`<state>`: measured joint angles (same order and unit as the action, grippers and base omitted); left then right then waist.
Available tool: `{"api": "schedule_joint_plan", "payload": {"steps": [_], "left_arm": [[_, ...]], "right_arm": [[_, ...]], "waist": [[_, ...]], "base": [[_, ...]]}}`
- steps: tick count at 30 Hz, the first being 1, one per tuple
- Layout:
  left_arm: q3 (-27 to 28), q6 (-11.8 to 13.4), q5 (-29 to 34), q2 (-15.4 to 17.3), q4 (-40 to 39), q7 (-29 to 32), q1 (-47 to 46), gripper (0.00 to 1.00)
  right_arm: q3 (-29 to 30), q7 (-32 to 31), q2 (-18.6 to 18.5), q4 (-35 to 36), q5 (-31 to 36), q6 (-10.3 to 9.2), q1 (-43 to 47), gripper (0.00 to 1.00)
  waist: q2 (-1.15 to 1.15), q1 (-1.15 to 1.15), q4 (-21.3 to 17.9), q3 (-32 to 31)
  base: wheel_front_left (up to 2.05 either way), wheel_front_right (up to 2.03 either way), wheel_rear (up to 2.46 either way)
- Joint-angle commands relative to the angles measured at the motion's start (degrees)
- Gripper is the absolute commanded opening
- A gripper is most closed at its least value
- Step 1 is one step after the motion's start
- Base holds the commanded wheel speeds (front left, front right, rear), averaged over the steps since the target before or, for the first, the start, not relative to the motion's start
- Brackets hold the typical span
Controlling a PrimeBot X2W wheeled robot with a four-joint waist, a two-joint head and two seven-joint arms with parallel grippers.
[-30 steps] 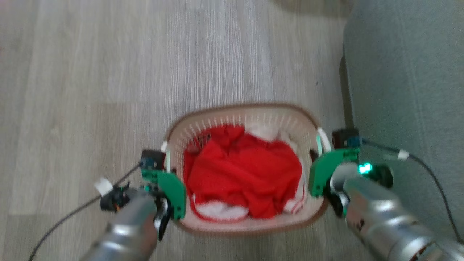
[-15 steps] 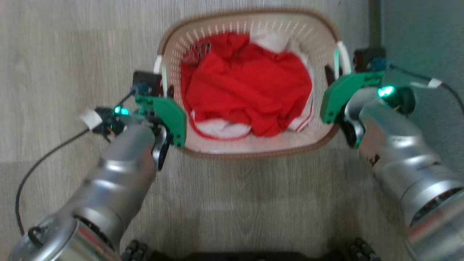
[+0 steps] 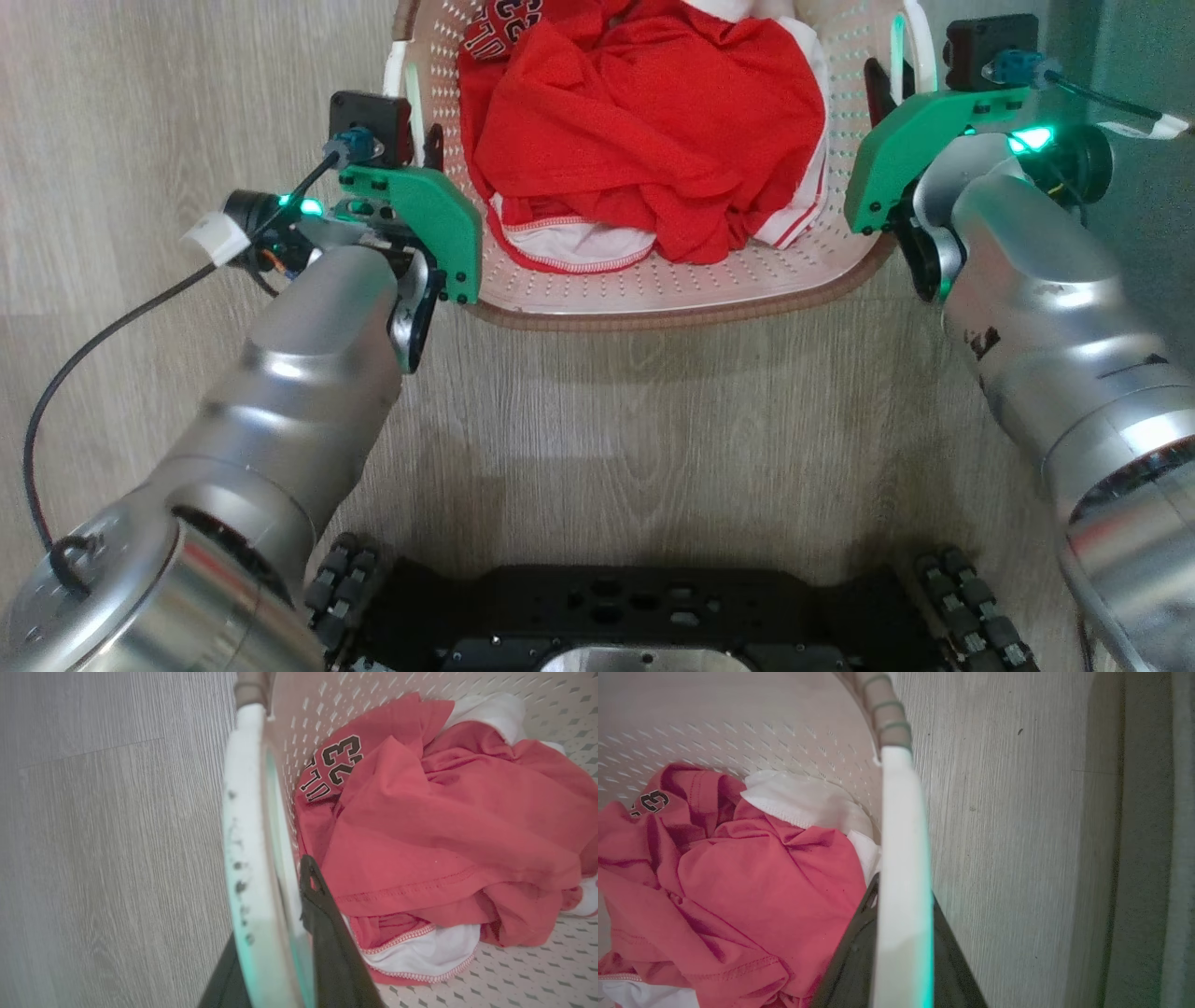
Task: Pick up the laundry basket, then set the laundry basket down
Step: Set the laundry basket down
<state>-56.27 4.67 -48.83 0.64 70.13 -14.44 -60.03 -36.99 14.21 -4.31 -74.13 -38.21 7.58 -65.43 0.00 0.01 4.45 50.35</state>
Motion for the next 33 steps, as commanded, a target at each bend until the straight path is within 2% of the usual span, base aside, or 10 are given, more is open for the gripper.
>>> {"api": "schedule_joint_plan", "payload": {"steps": [1, 26, 28, 31, 32, 33], "left_arm": [[0.7, 0.5, 1.2, 2.2, -0.4, -0.5, -0.6, 0.00], [1.0, 1.5, 3.2, 2.2, -1.5, -0.6, -4.4, 0.00], [1.3, 1.5, 3.5, 2.2, -1.4, -0.6, -4.7, 0.00], [1.6, 1.5, 3.9, 2.2, -1.3, -0.6, -5.0, 0.00], [1.8, 1.5, 4.0, 2.2, -1.3, -0.6, -5.0, 0.04], [2.0, 1.5, 4.1, 2.2, -1.3, -0.6, -5.0, 0.18]], "right_arm": [[-0.1, 0.8, -0.3, 0.2, 1.7, -0.09, 1.0, 0.00], [11.4, 0.8, 1.1, 0.3, 14.9, -0.09, -1.3, 0.00], [12.1, 0.8, 1.2, 0.5, 15.7, -0.09, -1.4, 0.11], [13.2, 0.8, 1.3, 0.8, 16.9, -0.09, -1.3, 0.22], [13.5, 0.8, 1.3, 0.9, 17.3, -0.09, -1.3, 0.25], [13.8, 0.8, 1.3, 0.9, 17.7, -0.09, -1.3, 0.30]], "waist": [[0.00, -0.01, 0.2, 0.9], [0.00, -0.01, 0.5, 6.1], [0.00, -0.01, 0.4, 6.2], [0.00, -0.01, 0.4, 6.3], [0.00, -0.01, 0.3, 6.4], [0.00, -0.01, 0.3, 6.4]], "base": [[0.00, 0.00, 0.00], [0.00, 0.00, 0.00], [0.00, 0.00, 0.00], [0.00, 0.00, 0.00], [0.00, 0.00, 0.00], [0.00, 0.00, 0.00]]}}
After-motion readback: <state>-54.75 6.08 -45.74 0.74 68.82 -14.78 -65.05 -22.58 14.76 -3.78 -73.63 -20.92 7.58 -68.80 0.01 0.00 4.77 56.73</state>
